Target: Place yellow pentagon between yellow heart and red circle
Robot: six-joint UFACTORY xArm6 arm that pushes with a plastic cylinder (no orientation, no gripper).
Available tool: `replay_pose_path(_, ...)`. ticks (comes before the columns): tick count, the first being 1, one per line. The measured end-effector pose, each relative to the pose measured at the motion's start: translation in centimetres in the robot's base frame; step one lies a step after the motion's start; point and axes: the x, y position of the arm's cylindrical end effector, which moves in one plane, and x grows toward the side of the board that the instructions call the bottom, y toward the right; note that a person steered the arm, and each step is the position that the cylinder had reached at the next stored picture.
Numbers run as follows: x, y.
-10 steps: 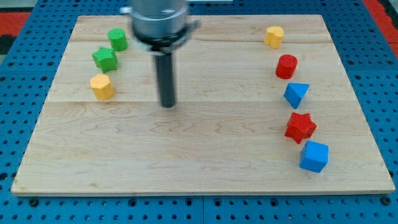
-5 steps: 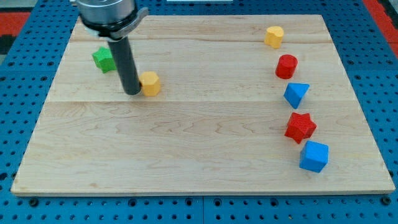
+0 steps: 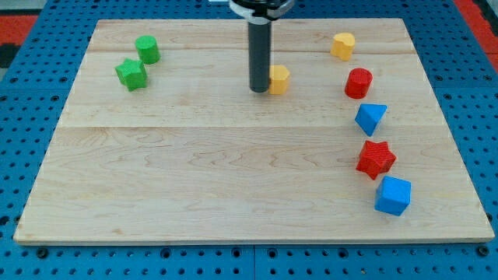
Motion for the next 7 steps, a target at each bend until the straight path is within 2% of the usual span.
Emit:
replay_pose_path(3,-3.7,7.3)
replay_pose_path(4,-3.8,5.8)
replay_pose_path(5,-6.5,5.0)
replay_pose_path(7,-6.3,9.0)
